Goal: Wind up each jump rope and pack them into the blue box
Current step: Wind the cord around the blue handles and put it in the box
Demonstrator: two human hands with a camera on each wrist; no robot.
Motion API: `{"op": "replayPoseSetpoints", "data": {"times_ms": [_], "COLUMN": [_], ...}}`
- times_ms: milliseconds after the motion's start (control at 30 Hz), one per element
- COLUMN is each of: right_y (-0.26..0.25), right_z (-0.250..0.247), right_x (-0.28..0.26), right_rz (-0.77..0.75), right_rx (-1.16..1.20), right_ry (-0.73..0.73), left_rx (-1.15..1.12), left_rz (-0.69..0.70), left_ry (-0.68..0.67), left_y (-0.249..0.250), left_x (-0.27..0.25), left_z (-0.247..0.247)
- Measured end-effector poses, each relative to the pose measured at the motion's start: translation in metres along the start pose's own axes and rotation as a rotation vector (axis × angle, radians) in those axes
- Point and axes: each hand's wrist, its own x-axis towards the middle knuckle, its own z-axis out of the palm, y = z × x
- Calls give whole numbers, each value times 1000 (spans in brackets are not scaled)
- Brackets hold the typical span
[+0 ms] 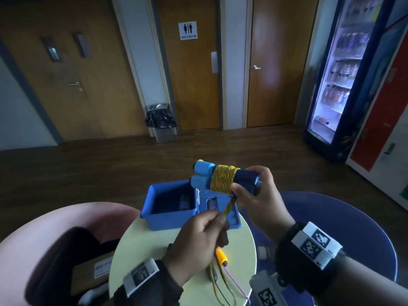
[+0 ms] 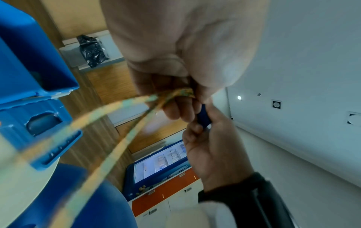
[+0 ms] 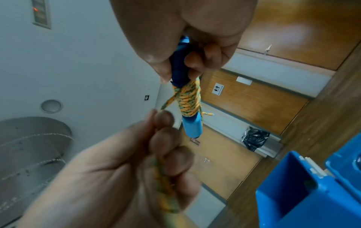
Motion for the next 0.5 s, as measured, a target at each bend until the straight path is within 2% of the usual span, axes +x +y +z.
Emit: {"op": "replayPoseSetpoints", "data": {"times_ms": [200,367,500], "right_y": [9,-5,-19], "right_z": [-19,-32,-45], "right_x": [0,-2,5], "right_rz": [-86,-105,-62], "right_rx": [-326,-545,-487], "right_ry": [-109,-355,-591], "left_rx": [297,344,461], "left_rz": [45,67,213], "left_ry": [-143,-215,-238], "left_y": [8,15,25], "left_x": [3,17,30], "left_z": [-26,-42,-58]}}
